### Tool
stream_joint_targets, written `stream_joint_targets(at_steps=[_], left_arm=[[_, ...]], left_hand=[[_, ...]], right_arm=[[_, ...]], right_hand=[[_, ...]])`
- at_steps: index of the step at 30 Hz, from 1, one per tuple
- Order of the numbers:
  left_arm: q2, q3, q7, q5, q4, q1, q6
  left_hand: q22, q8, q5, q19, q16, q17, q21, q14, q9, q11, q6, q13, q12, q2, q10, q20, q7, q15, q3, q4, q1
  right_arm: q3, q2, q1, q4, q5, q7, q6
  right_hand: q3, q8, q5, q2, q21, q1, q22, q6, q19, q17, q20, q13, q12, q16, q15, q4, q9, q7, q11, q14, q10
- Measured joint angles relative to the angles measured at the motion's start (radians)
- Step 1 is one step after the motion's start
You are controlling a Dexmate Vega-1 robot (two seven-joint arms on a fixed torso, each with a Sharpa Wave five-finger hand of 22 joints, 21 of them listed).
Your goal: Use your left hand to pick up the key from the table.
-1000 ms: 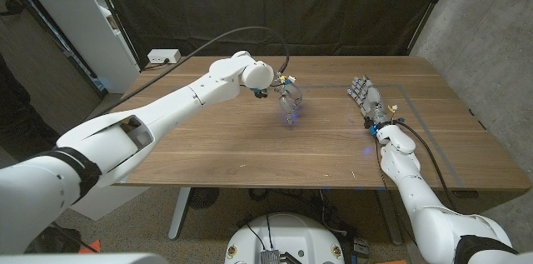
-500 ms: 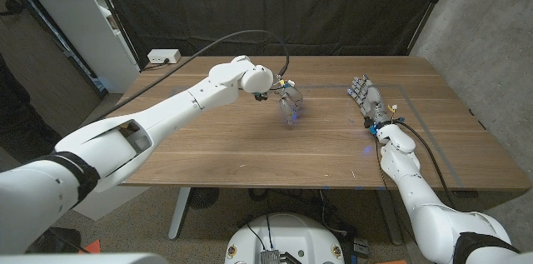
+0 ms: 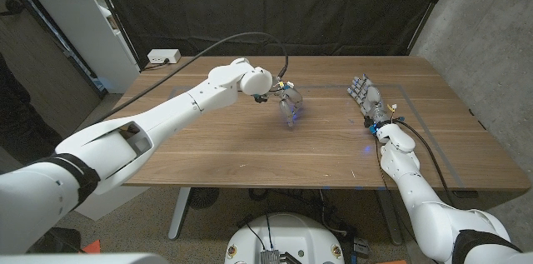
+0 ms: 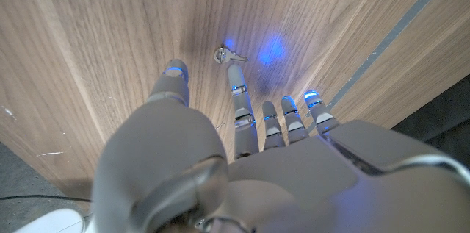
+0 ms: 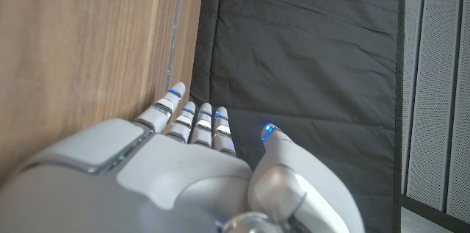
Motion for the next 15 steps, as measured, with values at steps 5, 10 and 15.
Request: stream_joint_targets(at_steps=[5, 10, 15], left_arm=[[0.001, -0.001, 0.005, 0.0, 0.001, 0.001, -0.002], [0.002, -0.001, 0.011, 0.005, 0.008, 0.002, -0.005], [0.003, 0.001, 0.014, 0.009, 0.016, 0.002, -0.009]], left_hand=[[0.0, 0.006, 0.0, 0.001, 0.0, 0.0, 0.0, 0.0, 0.003, -0.002, 0.0, 0.0, 0.0, 0.005, 0.002, -0.001, 0.0, 0.0, 0.0, 0.0, 0.005], [0.0, 0.01, -0.007, 0.001, 0.0, 0.0, 0.0, 0.0, 0.006, -0.004, 0.005, 0.0, 0.0, 0.001, 0.004, -0.001, -0.005, 0.0, 0.0, 0.0, 0.009], [0.0, 0.014, -0.007, 0.001, 0.0, 0.0, 0.0, 0.01, 0.011, -0.004, 0.005, 0.0, 0.0, 0.001, 0.004, -0.001, -0.005, -0.001, 0.0, 0.0, 0.009]], right_arm=[[0.0, 0.001, 0.002, 0.004, -0.001, -0.001, 0.001], [0.001, 0.002, 0.004, 0.01, -0.002, -0.003, 0.003], [0.002, 0.003, 0.007, 0.015, -0.004, -0.005, 0.006]], right_hand=[[0.0, 0.0, 0.0, 0.003, 0.0, -0.003, 0.0, 0.0, 0.0, 0.0, 0.0, 0.0, 0.0, 0.0, 0.0, 0.0, 0.0, 0.0, 0.0, 0.0, 0.0], [0.001, 0.0, 0.0, 0.005, 0.0, -0.005, 0.0, 0.0, 0.0, 0.0, 0.0, 0.0, 0.0, 0.0, 0.0, -0.001, 0.0, 0.0, 0.0, 0.0, 0.0], [0.007, 0.0, 0.0, 0.005, 0.0, -0.005, 0.0, 0.0, 0.0, 0.0, 0.0, 0.0, 0.0, 0.0, 0.0, -0.001, 0.0, 0.0, 0.0, 0.0, 0.0]])
